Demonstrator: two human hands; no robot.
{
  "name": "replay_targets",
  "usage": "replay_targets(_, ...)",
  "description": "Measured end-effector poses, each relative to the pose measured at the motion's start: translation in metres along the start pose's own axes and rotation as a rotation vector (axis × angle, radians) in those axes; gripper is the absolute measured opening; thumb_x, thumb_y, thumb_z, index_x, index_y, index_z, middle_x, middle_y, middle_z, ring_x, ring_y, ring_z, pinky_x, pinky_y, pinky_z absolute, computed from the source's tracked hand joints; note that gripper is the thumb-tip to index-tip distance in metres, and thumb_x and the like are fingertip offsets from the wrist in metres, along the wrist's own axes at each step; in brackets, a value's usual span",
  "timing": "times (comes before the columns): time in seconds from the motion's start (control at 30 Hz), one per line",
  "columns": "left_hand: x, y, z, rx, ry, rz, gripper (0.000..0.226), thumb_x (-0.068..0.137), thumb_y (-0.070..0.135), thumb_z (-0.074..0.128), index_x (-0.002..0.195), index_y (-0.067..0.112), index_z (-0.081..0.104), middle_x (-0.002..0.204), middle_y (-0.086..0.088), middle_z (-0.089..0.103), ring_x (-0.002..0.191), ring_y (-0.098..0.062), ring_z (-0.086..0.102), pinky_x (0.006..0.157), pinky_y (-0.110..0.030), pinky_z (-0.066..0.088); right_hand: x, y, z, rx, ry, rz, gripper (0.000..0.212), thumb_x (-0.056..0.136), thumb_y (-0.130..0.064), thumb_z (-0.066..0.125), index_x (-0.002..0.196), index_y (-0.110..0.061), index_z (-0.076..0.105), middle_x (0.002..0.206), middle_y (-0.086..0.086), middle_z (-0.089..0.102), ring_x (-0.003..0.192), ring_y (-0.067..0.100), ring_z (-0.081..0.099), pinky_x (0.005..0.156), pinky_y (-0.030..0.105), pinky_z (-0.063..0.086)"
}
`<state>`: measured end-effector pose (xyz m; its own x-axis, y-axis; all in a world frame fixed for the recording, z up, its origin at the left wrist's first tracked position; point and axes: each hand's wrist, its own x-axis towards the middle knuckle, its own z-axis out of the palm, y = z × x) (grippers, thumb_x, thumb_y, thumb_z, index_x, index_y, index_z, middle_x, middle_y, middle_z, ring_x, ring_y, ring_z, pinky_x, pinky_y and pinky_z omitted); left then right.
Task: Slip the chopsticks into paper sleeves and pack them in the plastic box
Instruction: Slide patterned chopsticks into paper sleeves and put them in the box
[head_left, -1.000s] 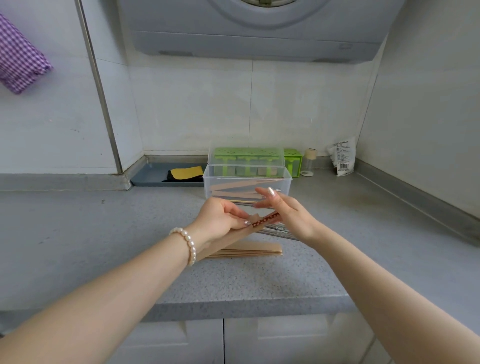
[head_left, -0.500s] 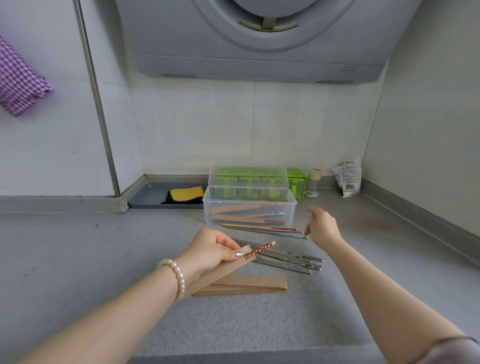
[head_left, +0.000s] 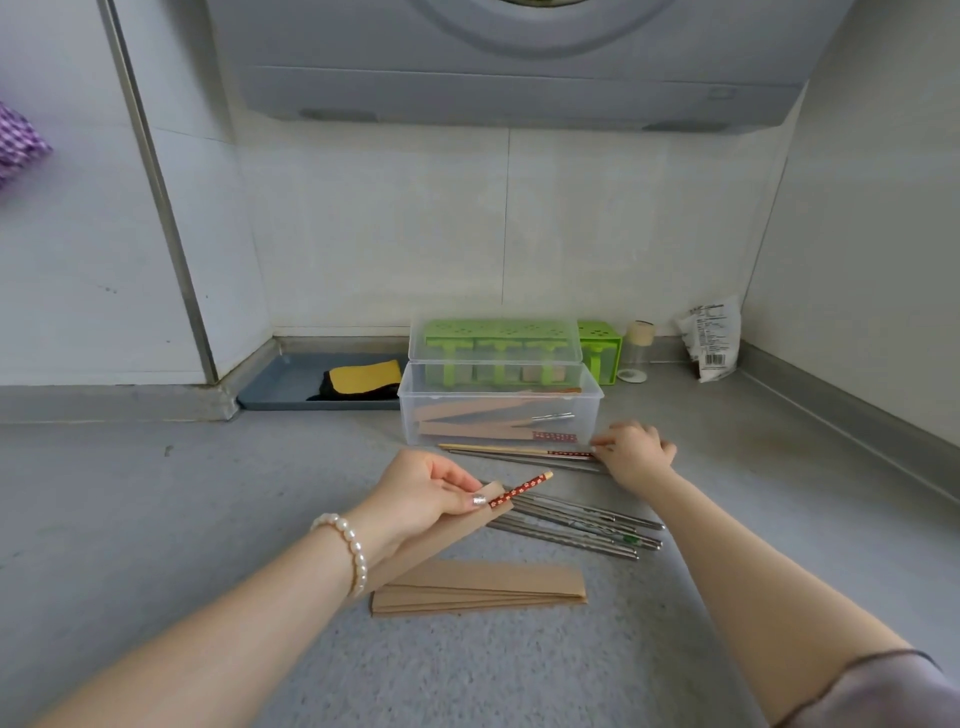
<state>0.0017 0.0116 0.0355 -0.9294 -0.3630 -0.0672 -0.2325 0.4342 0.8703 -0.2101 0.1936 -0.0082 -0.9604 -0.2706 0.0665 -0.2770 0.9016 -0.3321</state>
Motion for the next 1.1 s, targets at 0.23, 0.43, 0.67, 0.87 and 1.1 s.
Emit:
replay_targets(0.23, 0.000, -0.005, 0.000, -0.002, 0.002, -0.019, 0.013, 0.078, 0.008, 0.071, 0.076, 0.021, 0.070, 0.082, 0.002, 0.071, 0.081, -0.010, 0.064, 0.067, -0.019, 0.044, -0.001, 0.004, 0.001, -0.038, 0.107, -0.165, 0.017, 0.086, -0.038, 0.061, 0.096, -0.030, 0.072, 0.119, -0.001, 0.057, 0.117, 0.025, 0.037, 0.091, 0.037, 0.028)
replay_targets(0.43, -0.005, -0.006, -0.002, -0.006, 0.007, -0.025, 0.013, 0.077, 0.008, 0.072, 0.077, 0.021, 0.070, 0.083, 0.001, 0.072, 0.082, -0.012, 0.065, 0.069, -0.020, 0.046, -0.010, -0.001, -0.010, -0.108, -0.080, -0.210, 0.016, 0.086, -0.033, 0.062, 0.098, -0.024, 0.066, 0.119, 0.003, 0.053, 0.119, 0.026, 0.040, 0.099, 0.038, 0.031)
replay_targets(0.67, -0.020, -0.001, -0.007, -0.020, 0.015, -0.001, 0.011, 0.078, 0.009, 0.072, 0.078, 0.019, 0.070, 0.079, 0.001, 0.071, 0.078, -0.010, 0.063, 0.066, -0.019, 0.045, -0.060, -0.008, -0.055, 0.681, -0.037, -0.261, 0.015, 0.092, -0.012, 0.056, 0.078, -0.013, 0.063, 0.060, 0.001, 0.068, 0.035, 0.012, 0.051, 0.043, 0.021, 0.044)
replay_targets(0.87, -0.034, 0.003, -0.010, -0.017, 0.035, 0.006, 0.010, 0.077, 0.008, 0.072, 0.078, 0.018, 0.071, 0.085, -0.004, 0.071, 0.082, -0.014, 0.063, 0.071, -0.021, 0.047, -0.103, 0.008, -0.099, 1.547, -0.170, -0.224, 0.009, 0.053, -0.010, 0.074, 0.062, -0.009, 0.073, 0.057, 0.006, 0.066, 0.046, 0.011, 0.059, 0.049, 0.020, 0.051)
replay_targets(1.1, -0.048, 0.008, -0.011, -0.018, 0.013, 0.030, 0.016, 0.078, 0.008, 0.071, 0.073, 0.023, 0.070, 0.083, 0.000, 0.070, 0.087, -0.017, 0.063, 0.080, -0.029, 0.049, -0.114, 0.037, -0.113, 1.207, -0.039, -0.229, 0.025, 0.090, -0.005, 0.053, 0.065, -0.003, 0.056, 0.045, -0.001, 0.052, 0.044, 0.008, 0.043, 0.047, 0.014, 0.039)
